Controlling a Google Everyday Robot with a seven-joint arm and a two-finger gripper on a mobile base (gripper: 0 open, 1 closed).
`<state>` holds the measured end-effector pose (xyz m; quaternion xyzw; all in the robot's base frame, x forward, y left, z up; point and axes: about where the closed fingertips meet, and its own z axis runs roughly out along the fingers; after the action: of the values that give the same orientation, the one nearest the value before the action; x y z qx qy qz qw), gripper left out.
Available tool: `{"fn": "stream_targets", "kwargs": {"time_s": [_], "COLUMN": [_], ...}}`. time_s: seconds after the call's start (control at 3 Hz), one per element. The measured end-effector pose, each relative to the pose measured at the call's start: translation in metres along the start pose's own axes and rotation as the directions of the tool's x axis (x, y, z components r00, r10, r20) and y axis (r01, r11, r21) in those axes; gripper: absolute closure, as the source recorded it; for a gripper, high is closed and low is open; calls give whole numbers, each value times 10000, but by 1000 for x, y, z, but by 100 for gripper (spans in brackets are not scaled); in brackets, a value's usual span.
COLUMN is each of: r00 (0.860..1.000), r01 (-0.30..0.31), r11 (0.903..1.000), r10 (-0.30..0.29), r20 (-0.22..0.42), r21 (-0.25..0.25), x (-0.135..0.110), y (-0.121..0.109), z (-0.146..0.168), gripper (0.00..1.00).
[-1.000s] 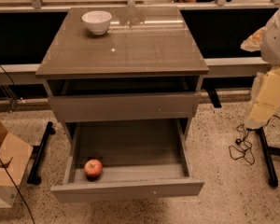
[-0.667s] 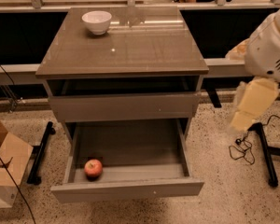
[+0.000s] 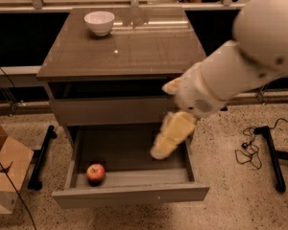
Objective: Pick apple from middle drawer and place on counter
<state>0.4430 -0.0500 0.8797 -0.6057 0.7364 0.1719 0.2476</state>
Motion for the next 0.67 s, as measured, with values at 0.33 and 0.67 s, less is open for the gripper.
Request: {"fn": "stream_targets", "kwargs": {"time_s": [0.33, 0.67], "r00": [9935, 9934], "r01": [93, 80], "r11": [9993, 9995], "r10": [-53, -43], "r20": [1136, 1143], "r21": [-350, -321], "x": [-25, -25], "y": [-24, -25], "z": [66, 66], "gripper": [0, 0]}}
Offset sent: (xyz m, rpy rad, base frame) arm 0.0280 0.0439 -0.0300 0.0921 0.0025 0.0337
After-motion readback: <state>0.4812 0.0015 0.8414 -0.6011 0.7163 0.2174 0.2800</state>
